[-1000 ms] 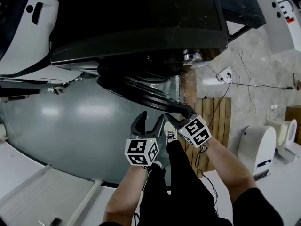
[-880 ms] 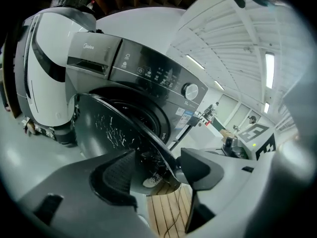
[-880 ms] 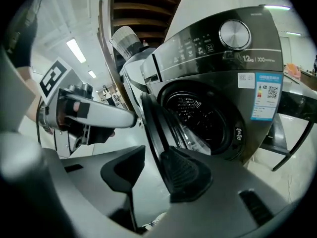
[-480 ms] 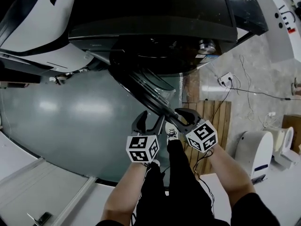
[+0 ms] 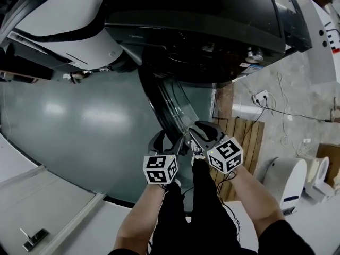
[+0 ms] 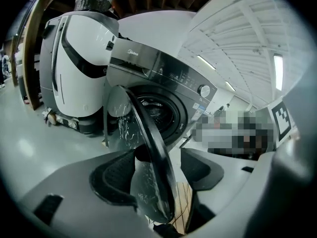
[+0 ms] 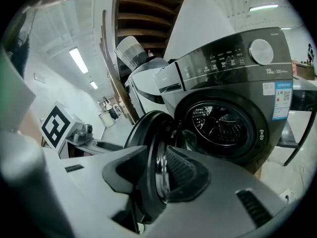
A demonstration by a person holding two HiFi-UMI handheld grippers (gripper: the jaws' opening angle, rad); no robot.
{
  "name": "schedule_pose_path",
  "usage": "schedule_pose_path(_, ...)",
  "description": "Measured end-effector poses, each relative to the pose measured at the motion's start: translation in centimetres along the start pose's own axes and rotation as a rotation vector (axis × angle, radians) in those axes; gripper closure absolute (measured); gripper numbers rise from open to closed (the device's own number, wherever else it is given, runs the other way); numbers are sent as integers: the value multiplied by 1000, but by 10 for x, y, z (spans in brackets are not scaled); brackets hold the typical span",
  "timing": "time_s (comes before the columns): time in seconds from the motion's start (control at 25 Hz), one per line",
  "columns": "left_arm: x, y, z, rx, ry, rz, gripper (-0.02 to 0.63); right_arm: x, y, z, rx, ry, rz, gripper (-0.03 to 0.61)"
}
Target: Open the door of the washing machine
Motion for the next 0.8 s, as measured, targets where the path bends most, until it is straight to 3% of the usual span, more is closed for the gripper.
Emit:
schedule_pose_path(0.48, 0, 72, -78, 97, 103, 103, 327, 20, -55, -90, 110, 76, -27, 449)
schedule_pose_path(0.8, 4, 109, -122, 120, 106, 145, 328, 24, -95, -146, 165, 111, -57, 449)
Point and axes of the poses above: the fingertips, and each gripper's own axes: y backward along the fingers, z to its right, x out of its top, the point moved 2 cm from there along y, backward along the fingers, and after that the axes turned 8 degrees about -x, right-handed, at the moved point
